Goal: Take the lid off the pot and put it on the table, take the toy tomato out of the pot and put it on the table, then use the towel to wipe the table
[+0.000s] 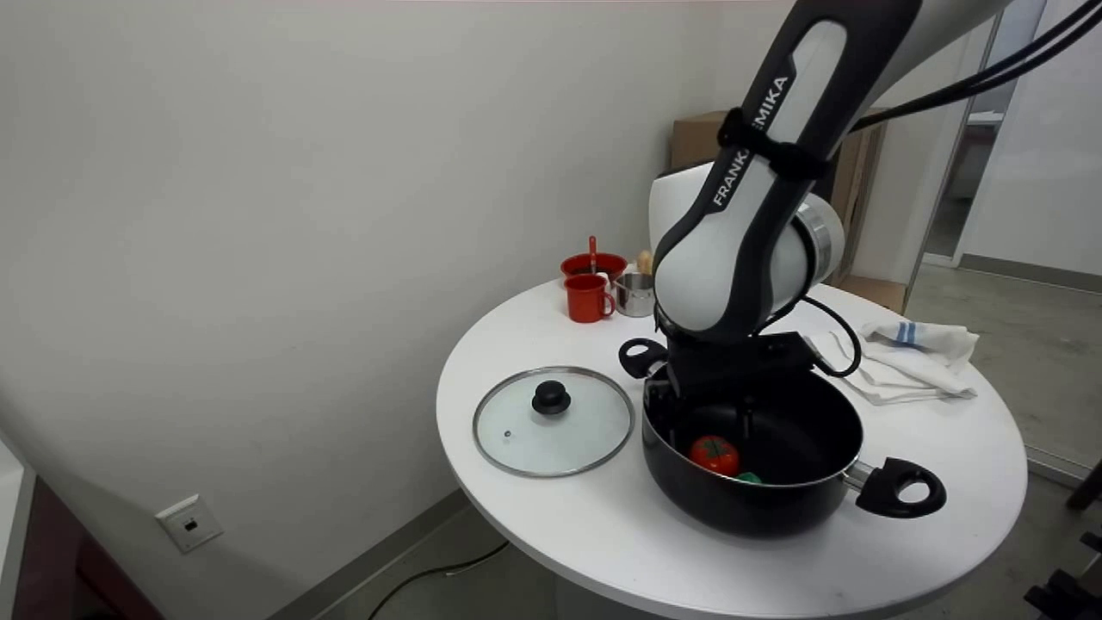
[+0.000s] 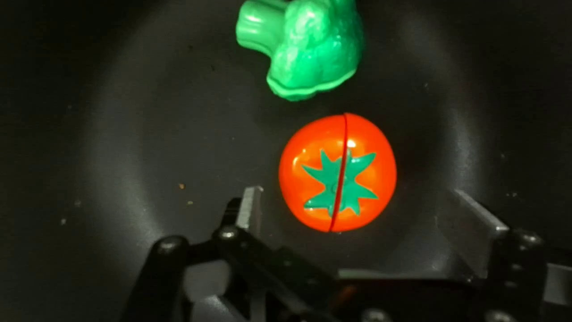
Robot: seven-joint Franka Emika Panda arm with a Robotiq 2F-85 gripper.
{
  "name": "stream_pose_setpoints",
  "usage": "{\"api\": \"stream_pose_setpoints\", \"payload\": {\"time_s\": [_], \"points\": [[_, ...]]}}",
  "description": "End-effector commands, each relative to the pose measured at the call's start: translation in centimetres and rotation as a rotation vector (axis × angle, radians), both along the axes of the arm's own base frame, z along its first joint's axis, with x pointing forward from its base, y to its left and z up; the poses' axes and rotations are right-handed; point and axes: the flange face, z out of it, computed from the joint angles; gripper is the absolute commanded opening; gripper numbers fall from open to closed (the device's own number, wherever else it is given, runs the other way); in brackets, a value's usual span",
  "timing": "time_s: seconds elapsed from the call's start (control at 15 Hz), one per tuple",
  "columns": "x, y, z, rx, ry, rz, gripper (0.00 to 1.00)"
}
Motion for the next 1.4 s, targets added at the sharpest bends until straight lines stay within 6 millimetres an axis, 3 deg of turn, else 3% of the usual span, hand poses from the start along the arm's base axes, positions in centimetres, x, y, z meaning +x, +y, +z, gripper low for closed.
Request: {"api": "stream_pose_setpoints", "payload": {"time_s": [0.0,0.33,0.6,0.8,1.07,1.33], "points": [[0.7,0.5,-1.0,0.027,0.003,0.019,0.72],[1.0,1.0,-1.1,0.028,0.006,0.041,0.38],[0.9,1.4,-0.2,0.04,-0.003,0.062,0.38],[1.0,1.5,1.5,0.06,0.005,0.07,0.38],[1.4,1.1,5.6,0.078,0.004,0.085,0.38],[2.9,-0.4,10.8,0.062,-0.045,0.057,0.38]]}}
